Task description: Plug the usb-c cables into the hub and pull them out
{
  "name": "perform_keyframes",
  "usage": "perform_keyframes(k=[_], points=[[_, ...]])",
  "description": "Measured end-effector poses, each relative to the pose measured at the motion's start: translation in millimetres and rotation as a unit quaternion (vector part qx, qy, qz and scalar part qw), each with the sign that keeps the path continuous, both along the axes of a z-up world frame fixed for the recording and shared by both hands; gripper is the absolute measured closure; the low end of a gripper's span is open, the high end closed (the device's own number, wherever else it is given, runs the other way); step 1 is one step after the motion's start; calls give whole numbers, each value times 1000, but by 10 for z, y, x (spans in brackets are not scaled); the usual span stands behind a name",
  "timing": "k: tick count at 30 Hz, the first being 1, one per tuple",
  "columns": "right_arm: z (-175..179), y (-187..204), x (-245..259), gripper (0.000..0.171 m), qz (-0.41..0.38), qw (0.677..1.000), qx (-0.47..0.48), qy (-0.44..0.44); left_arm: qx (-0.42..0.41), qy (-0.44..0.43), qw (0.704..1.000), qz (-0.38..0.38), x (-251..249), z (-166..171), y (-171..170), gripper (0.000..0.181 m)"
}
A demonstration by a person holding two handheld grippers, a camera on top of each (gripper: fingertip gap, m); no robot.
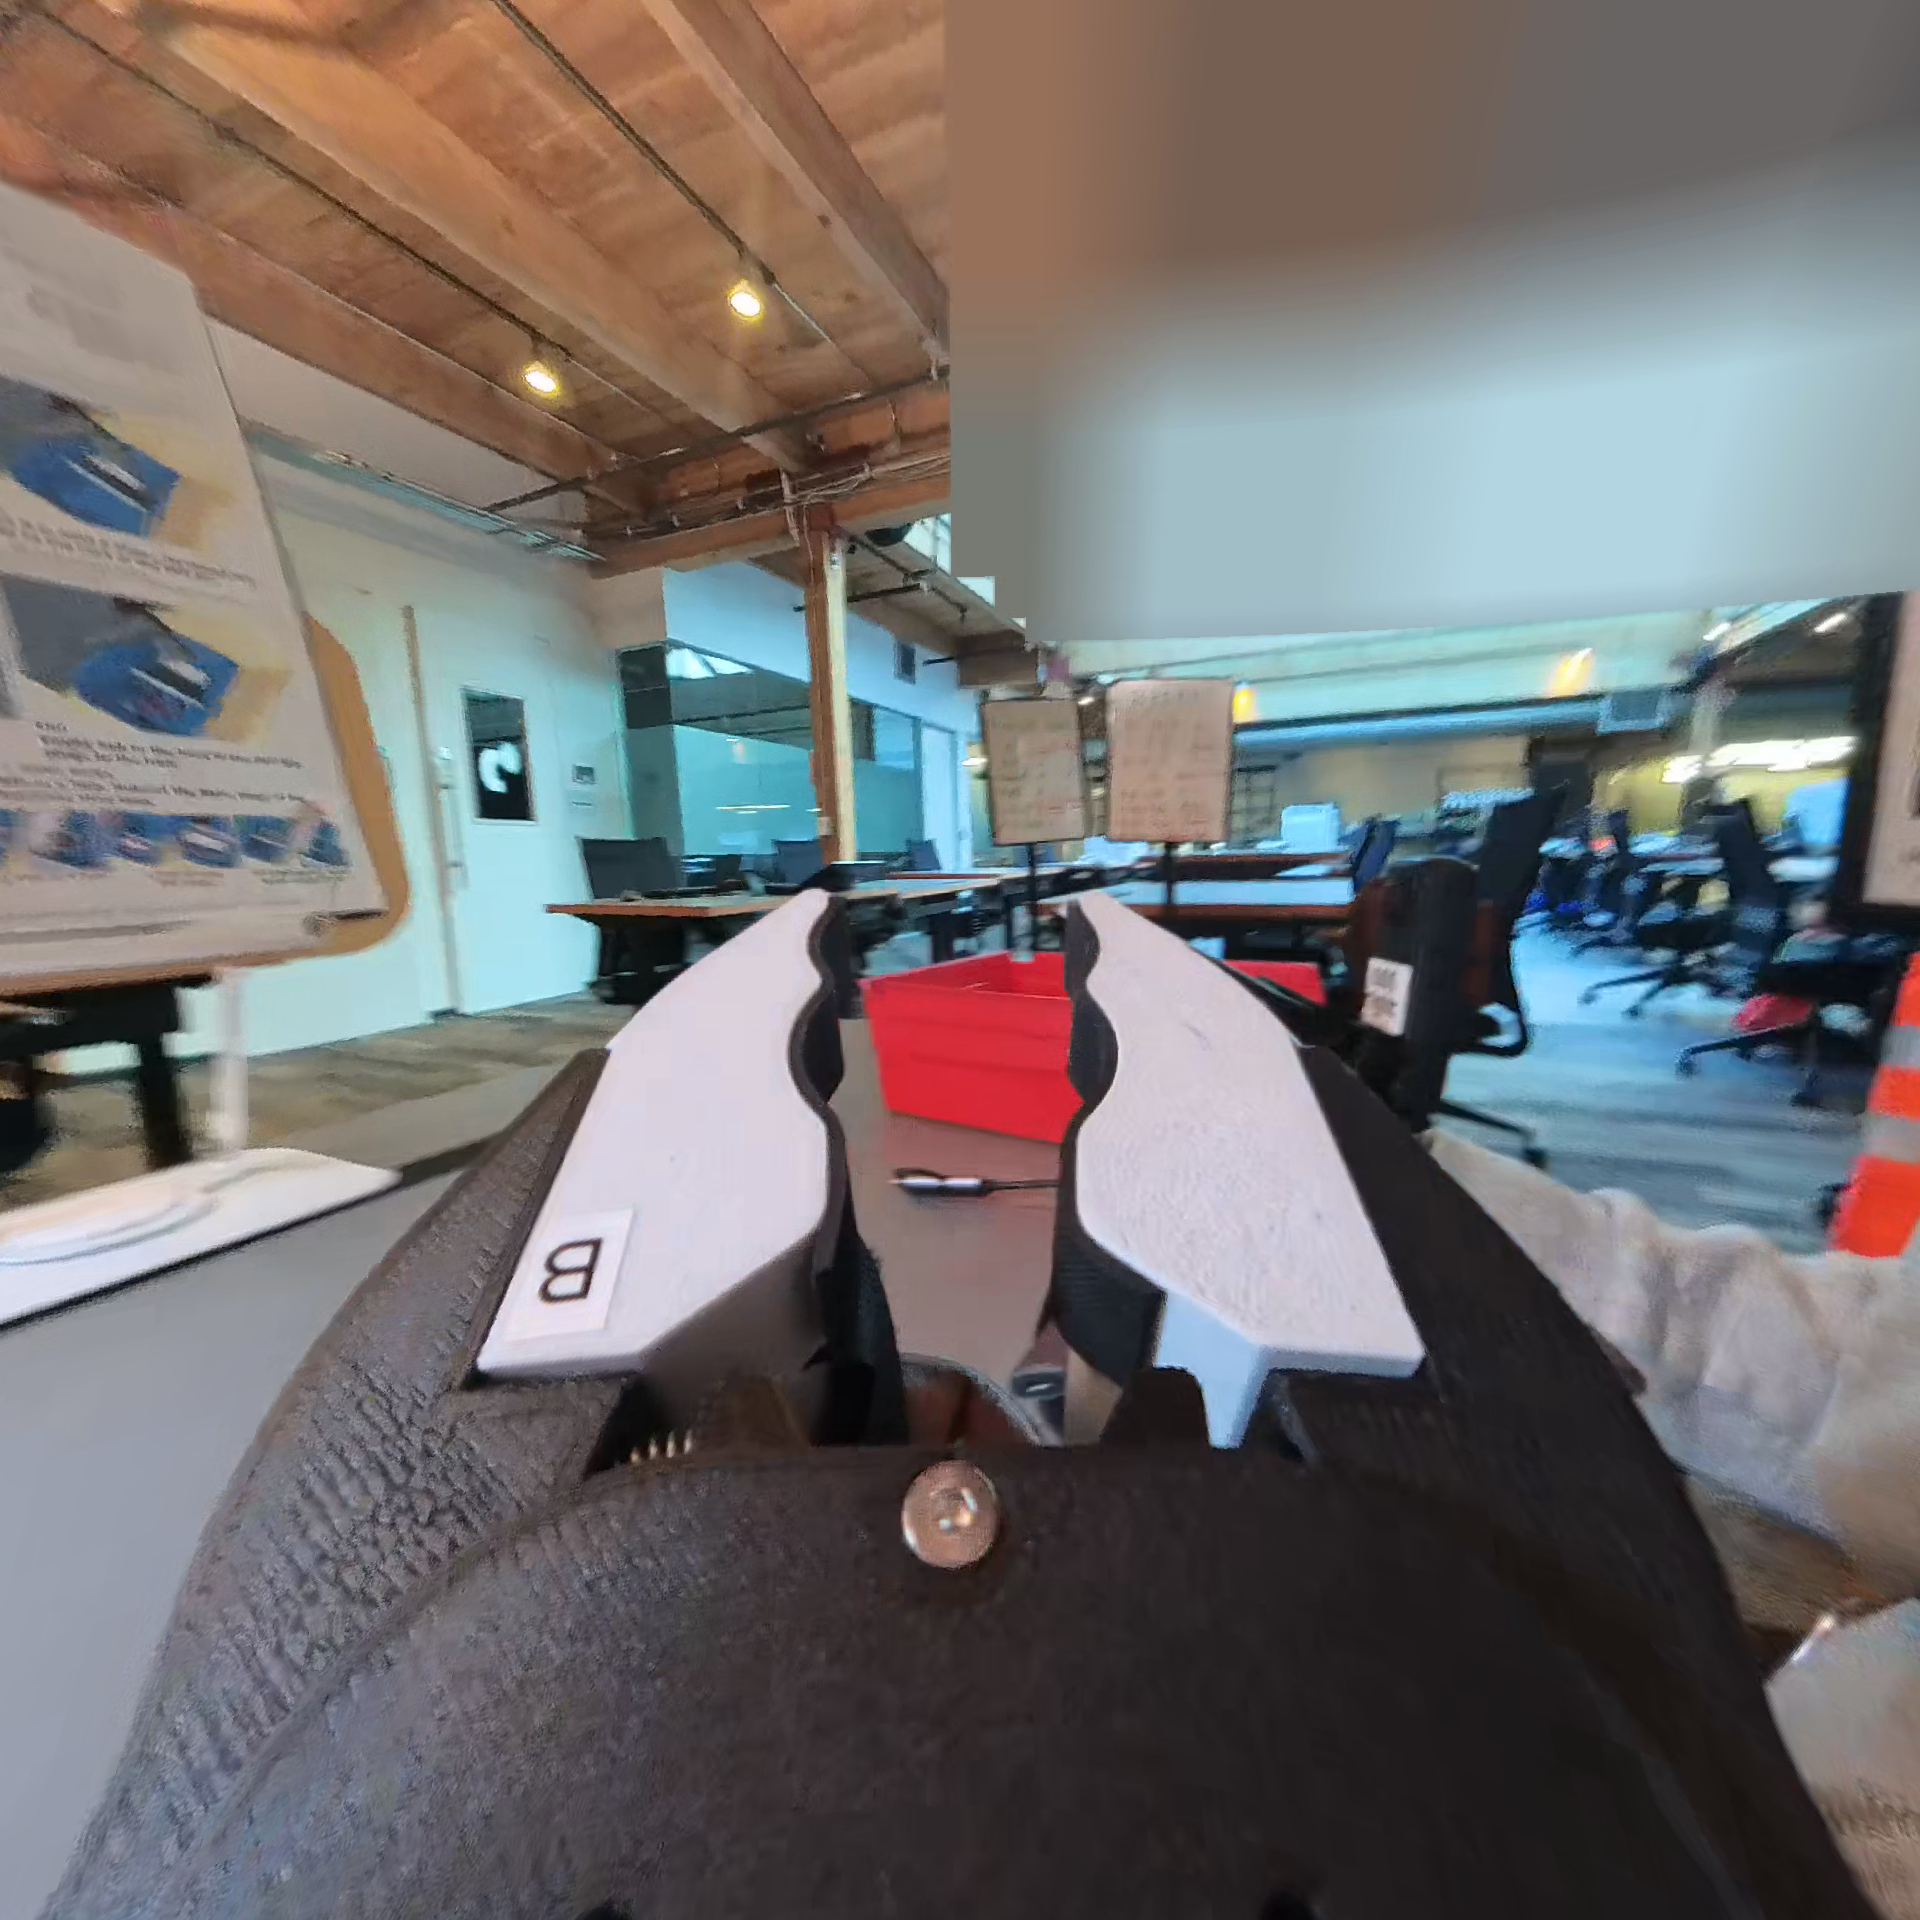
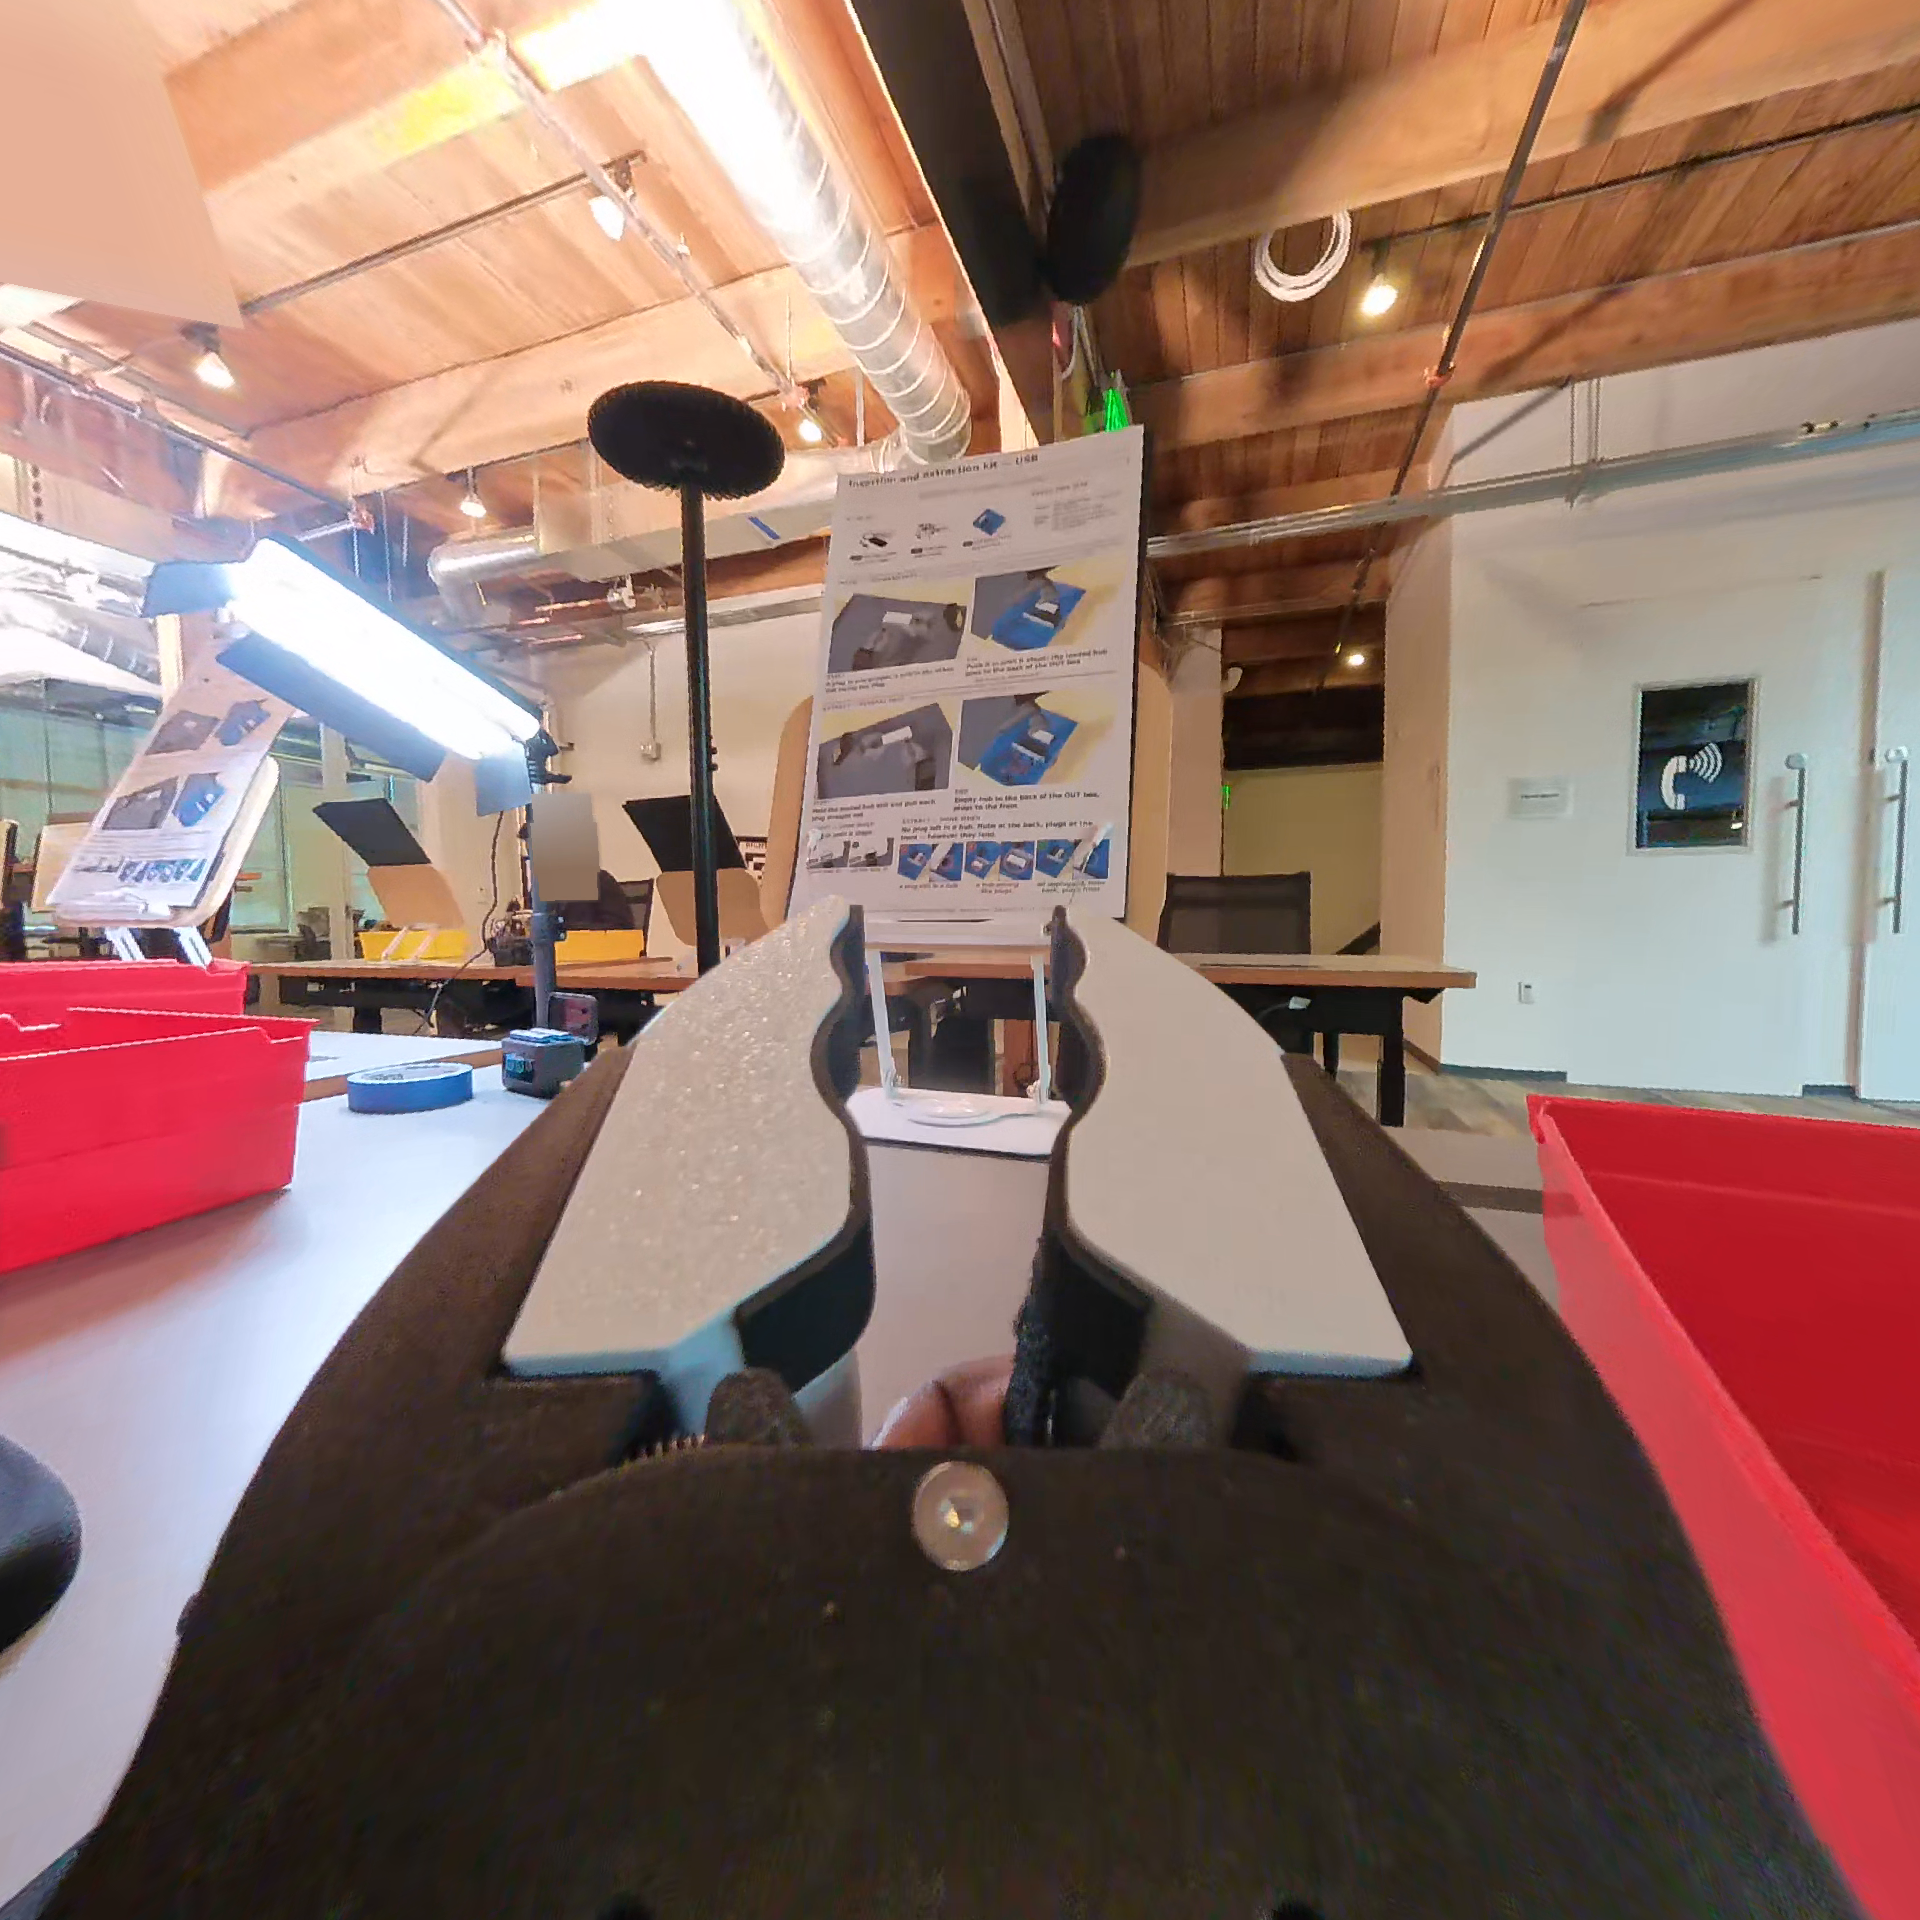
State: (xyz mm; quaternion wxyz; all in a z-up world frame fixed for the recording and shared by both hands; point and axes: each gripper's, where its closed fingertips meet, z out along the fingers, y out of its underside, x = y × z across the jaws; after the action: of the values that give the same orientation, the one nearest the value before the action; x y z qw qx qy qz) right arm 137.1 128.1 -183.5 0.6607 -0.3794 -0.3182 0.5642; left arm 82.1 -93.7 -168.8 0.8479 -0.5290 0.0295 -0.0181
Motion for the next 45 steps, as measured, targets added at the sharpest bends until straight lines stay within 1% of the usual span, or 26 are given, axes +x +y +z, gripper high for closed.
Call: perform_keyframes(k=[3,5,7,8,9,11,13,14,16,19,20,22,23,25,27,31,34,37,41,45], points=[[3,-21,-1,138,1,1000,5,0,6,39,996,82,-268,315,-554,141],[2,-44,-8,137,0,1000,13,-3,-27,40,987,151,-560,521,-1007,141],[11,-64,-4,137,-2,1000,22,-1,-62,15,969,238,-862,622,-1519,140],[15,-70,-4,138,-3,1000,25,-1,-83,-5,953,290,-1023,600,-1782,140],[12,-72,-8,138,-2,1000,25,-2,-111,-26,932,343,-1188,509,-2036,140],[1,-71,-21,138,0,1000,22,-6,-207,-52,878,428,-1471,138,-2453,138],[7,-68,-14,138,1,1000,19,-3,-311,-67,816,482,-1692,-291,-2760,135],[11,-65,-7,138,0,1000,17,-1,-351,-75,794,491,-1757,-482,-2843,135],[15,-53,0,138,0,1000,14,1,-414,-71,766,486,-1820,-778,-2875,135],[9,-40,-6,138,-1,1000,10,0,-444,-51,738,505,-1934,-965,-2853,136],[7,-40,-8,138,-1,1000,10,-1,-447,-42,734,510,-1958,-993,-2832,141],[6,-43,-9,139,-1,1000,11,-1,-438,-30,733,519,-2001,-1010,-2790,157],[7,-43,-10,139,-1,1000,12,-2,-431,-31,733,525,-2025,-1007,-2786,169],[4,-41,-13,139,-3,1000,13,-3,-410,-45,735,538,-2066,-957,-2817,173],[2,-38,-16,139,-3,1000,12,-4,-375,-48,743,553,-2090,-789,-2858,173],[5,-35,-14,139,-3,1000,11,-2,-279,-18,773,569,-2124,-169,-2915,174],[15,-34,-3,139,-5,1000,12,1,-226,10,786,575,-2149,293,-2934,174],[16,-29,1,139,-5,1000,10,2,-179,52,796,575,-2101,715,-2875,173],[20,-28,6,139,-5,1000,9,4,-108,105,809,568,-1924,1207,-2743,174],[22,-25,10,139,-4,1000,8,5,-23,168,816,553,-1554,1674,-2539,174]])
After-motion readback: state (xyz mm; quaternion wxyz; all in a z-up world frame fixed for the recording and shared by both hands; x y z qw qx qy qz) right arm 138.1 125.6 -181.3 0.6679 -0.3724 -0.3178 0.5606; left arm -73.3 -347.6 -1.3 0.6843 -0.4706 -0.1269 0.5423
